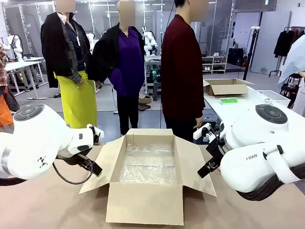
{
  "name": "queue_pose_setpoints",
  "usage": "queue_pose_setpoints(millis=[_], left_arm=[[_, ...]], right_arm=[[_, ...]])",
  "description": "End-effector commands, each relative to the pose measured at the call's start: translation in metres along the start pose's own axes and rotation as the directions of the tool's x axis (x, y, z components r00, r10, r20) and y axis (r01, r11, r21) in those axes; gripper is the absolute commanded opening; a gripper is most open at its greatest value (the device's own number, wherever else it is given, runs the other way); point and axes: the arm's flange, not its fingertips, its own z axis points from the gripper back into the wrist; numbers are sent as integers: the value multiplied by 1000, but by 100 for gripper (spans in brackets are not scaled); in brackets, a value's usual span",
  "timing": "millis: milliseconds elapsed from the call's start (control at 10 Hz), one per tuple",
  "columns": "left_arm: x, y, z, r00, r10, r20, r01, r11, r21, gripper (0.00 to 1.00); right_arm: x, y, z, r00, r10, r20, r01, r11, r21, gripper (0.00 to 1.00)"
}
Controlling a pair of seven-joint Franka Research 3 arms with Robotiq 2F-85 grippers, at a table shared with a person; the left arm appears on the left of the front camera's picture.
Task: Pack the glasses set securely to prepare it for shipping.
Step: Place the Glasses case inside the Package Box.
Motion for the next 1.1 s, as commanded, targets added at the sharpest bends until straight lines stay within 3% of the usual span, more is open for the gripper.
queue_pose_setpoints(millis=[0, 900, 1000], left_arm=[[0, 0, 0, 1000, 0, 0, 0, 1000, 0, 100], [0, 0, 0, 1000, -1, 0, 1, 1000, 0, 100], [2, 4, 27, 990, -135, -27, 134, 991, -20, 100]], right_arm=[[0, 0, 0, 1000, 0, 0, 0, 1000, 0, 100], [0, 0, 0, 1000, 1, 0, -1, 1000, -1, 100], [3, -15, 16, 997, 70, 22, -70, 997, 24, 100]])
